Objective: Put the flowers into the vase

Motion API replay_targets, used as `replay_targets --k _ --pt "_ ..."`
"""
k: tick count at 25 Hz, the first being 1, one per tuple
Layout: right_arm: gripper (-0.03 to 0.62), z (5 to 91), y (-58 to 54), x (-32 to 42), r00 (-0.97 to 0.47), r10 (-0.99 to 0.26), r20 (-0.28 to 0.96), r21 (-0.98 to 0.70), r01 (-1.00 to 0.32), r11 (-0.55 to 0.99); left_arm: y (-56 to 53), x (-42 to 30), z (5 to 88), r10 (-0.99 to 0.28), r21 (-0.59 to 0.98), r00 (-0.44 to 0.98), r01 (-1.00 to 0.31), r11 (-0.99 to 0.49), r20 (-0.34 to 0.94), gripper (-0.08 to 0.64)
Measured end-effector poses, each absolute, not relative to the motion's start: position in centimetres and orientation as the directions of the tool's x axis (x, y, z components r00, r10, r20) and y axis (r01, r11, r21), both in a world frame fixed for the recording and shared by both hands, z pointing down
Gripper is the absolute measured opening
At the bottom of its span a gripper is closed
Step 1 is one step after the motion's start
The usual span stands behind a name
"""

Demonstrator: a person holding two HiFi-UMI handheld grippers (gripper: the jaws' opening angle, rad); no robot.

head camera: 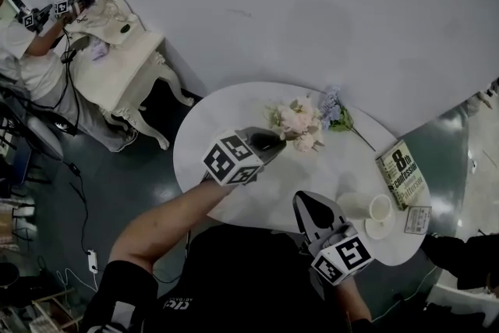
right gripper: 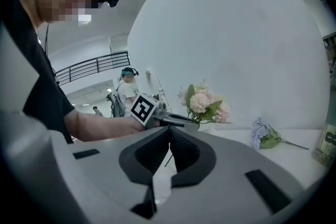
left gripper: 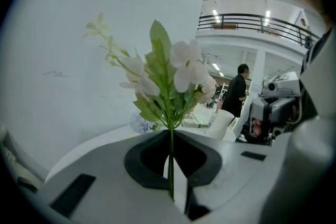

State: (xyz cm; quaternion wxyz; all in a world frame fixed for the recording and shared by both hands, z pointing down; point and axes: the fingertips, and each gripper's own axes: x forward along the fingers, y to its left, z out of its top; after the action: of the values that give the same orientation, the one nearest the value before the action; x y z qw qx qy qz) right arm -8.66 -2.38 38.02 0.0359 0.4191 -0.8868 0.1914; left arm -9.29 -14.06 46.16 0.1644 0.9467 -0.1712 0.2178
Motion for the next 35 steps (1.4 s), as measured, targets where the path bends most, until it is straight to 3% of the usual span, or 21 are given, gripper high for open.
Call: replay_targets --k 35 --pt "0.025 42.8 -6.8 -10.7 -0.618 -0.725 0.303 -0.294 -0.784 0.546 -18.4 -7.4 38.2 -0.225 0.159 0.933 -0.277 -0.948 0.282 0.018"
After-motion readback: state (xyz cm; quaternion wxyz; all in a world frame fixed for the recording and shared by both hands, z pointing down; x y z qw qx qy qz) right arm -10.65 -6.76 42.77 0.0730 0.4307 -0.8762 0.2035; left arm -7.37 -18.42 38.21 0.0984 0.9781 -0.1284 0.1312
